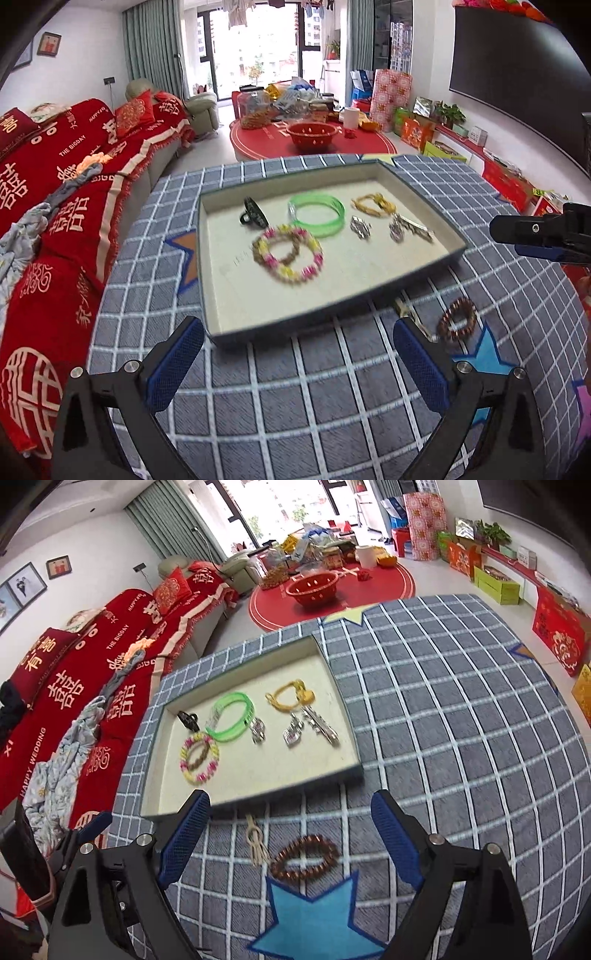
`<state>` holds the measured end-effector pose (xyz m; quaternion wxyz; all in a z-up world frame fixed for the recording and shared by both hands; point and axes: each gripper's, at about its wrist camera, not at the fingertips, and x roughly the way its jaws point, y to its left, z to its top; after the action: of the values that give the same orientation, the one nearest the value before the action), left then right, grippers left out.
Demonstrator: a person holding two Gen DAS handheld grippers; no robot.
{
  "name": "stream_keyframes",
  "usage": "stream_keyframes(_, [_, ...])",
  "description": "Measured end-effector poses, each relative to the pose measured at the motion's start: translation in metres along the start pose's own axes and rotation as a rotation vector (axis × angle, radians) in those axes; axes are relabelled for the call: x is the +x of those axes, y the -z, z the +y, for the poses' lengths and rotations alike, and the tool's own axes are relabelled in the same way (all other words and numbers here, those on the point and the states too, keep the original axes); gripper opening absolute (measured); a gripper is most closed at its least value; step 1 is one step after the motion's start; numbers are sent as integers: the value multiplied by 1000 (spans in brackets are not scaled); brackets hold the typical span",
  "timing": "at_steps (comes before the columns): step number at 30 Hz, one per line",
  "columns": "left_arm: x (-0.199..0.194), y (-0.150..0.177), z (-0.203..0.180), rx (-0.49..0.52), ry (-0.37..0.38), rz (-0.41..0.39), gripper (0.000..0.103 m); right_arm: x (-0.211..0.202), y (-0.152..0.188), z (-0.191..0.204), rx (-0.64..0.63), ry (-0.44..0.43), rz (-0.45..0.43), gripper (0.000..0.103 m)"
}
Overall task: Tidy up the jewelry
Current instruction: 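Move both tools toward the beige hair clip and brown coil hair tie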
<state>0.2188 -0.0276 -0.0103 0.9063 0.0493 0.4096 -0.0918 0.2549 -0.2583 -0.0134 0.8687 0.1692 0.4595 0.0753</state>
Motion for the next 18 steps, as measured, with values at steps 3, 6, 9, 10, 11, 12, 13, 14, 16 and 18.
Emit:
stream_keyframes(3, [5,11,-8,1,3,33,103,6,15,-9,3,41,38,91])
stream_keyframes(6, [9,19,-11,-10,7,57,103,12,26,-15,-15,84,67,91])
stream_keyframes(9, [12,22,-12,-27,11,74,103,18,33,-19,-55,139,86,91])
stream_keyframes(10, [12,23,-12,-33,11,77,103,21,34,-20,-72,153,92,91])
stream_keyframes(11, [13,23,-12,-41,11,80,103,22,35,-21,-82,159,95,91])
stream_keyframes(12, [13,24,-12,-50,12,83,103,23,36,-22,-91,164,98,91])
stream_keyframes(13, [14,24,-11,-58,13,86,103,25,37,-23,-102,172,102,91])
stream_keyframes(14, [14,24,-10,-70,14,90,103,26,37,-24,-109,176,104,91])
stream_keyframes(16, [17,24,-9,-89,17,99,103,29,38,-25,-125,176,110,91])
stream_keyframes(18, [20,24,-9,-104,23,109,103,33,40,-26,-142,176,117,91])
